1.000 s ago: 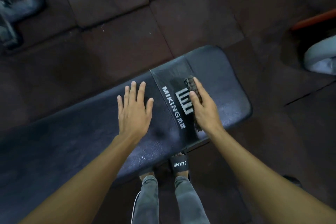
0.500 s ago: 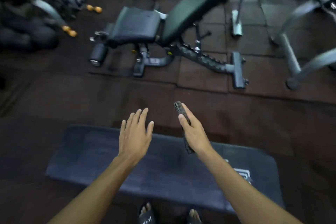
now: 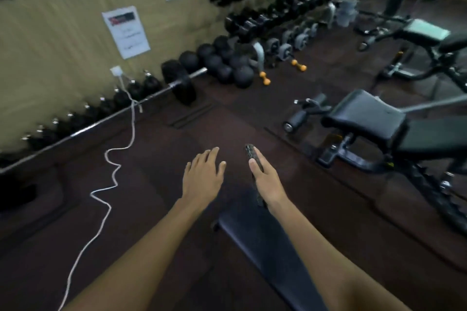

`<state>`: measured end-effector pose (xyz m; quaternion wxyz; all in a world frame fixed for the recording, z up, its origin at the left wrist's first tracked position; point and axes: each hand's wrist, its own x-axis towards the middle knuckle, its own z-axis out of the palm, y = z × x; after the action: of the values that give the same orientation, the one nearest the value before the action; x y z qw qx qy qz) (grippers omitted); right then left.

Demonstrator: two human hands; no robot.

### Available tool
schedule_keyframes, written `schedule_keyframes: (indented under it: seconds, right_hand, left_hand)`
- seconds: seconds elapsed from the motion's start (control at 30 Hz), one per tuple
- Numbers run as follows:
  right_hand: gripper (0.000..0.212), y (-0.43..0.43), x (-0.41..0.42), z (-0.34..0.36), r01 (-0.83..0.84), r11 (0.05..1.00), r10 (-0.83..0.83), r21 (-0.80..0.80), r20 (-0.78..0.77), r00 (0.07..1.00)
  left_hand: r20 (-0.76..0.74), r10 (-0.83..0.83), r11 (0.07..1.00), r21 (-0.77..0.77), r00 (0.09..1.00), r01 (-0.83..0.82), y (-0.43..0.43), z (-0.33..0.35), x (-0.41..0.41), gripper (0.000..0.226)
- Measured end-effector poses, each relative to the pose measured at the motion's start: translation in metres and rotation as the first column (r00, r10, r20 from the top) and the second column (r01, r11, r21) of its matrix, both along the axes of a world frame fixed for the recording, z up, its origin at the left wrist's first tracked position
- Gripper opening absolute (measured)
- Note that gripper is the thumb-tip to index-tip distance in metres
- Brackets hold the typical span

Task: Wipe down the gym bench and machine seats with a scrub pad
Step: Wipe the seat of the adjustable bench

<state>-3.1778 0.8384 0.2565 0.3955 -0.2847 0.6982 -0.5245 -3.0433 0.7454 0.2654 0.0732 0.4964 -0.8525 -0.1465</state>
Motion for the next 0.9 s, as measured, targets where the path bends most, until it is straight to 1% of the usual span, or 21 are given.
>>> schedule_keyframes:
  seconds: [0.1,0.2,0.33,0.43,0.53,0.6,0.7,0.83,0.9]
  right_hand:
    - [0.048,-0.063,0.059,0.016,-0.063,0.998,0.063,-0.009,0.033,0.997]
    - [0.049,-0.124,0.099,0.024,-0.157,0.988,0.156,0.007,0.050,0.986]
    - [0.048,-0.205,0.130,0.023,-0.234,0.972,0.233,0.007,0.061,0.971]
    - [0.047,-0.274,0.142,0.016,-0.265,0.964,0.264,0.000,0.072,0.962]
    - [0.047,-0.353,0.144,0.008,-0.275,0.961,0.275,-0.016,0.086,0.958]
    - [0.046,-0.404,0.139,0.005,-0.256,0.966,0.257,-0.028,0.134,0.957]
    - [0.046,-0.469,0.123,0.010,-0.219,0.975,0.220,-0.025,0.166,0.961]
    - [0.045,-0.541,0.077,0.029,-0.098,0.994,0.104,-0.046,0.154,0.983]
    - [0.045,-0.572,0.039,0.028,-0.002,0.999,0.009,-0.054,0.125,0.992]
  left_hand:
    - [-0.012,0.093,0.996,-0.005,0.996,-0.093,-0.054,0.021,0.065,0.051]
    - [-0.015,0.197,0.980,-0.018,0.980,-0.197,-0.104,0.028,0.113,0.051]
    - [-0.026,0.279,0.960,0.009,0.960,-0.278,-0.171,0.020,0.154,0.050]
    - [-0.008,0.308,0.951,0.026,0.951,-0.308,-0.231,0.012,0.168,0.050]
    - [0.018,0.310,0.950,0.025,0.951,-0.310,-0.305,0.009,0.168,0.049]
    - [0.021,0.311,0.950,0.035,0.950,-0.311,-0.356,0.011,0.161,0.048]
    - [0.034,0.260,0.965,0.031,0.965,-0.262,-0.426,0.017,0.144,0.049]
    - [0.039,0.161,0.987,0.023,0.986,-0.162,-0.517,0.029,0.095,0.049]
    - [0.044,0.065,0.998,0.015,0.997,-0.066,-0.561,0.035,0.053,0.050]
